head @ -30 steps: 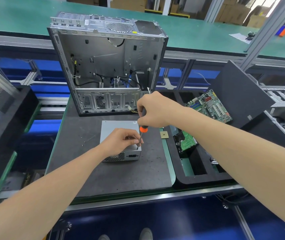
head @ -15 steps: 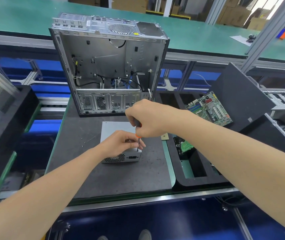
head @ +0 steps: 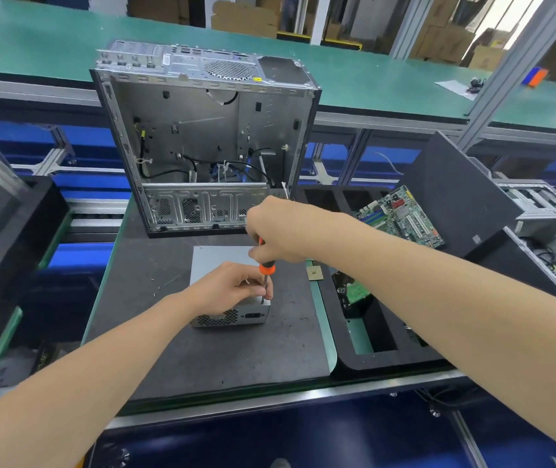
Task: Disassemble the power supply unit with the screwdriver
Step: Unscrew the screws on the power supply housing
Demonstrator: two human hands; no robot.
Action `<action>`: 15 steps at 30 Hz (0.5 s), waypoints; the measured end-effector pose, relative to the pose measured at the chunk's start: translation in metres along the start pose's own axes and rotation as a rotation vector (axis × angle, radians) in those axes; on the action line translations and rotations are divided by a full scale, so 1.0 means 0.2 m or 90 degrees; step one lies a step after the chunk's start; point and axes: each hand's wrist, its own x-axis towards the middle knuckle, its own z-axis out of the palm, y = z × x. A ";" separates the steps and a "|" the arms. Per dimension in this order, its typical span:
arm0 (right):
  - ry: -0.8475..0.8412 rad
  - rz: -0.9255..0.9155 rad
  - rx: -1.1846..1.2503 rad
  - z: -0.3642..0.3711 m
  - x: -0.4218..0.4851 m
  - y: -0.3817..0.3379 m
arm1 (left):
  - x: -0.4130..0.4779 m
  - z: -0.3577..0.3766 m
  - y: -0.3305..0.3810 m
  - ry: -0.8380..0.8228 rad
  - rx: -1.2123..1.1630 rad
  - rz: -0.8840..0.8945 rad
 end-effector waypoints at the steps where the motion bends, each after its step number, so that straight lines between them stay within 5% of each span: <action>1: -0.015 -0.050 -0.016 -0.01 0.00 0.01 | 0.00 -0.01 0.00 -0.006 -0.013 0.004; 8: -0.070 -0.302 -0.158 -0.06 -0.01 0.06 | 0.00 -0.01 0.06 0.005 -0.210 -0.004; 12: -0.086 -0.285 -0.149 -0.05 -0.02 0.07 | 0.00 0.02 0.05 0.020 -0.205 -0.012; 15: -0.070 -0.166 -0.076 -0.08 -0.03 0.06 | 0.01 0.03 0.05 0.034 -0.197 -0.016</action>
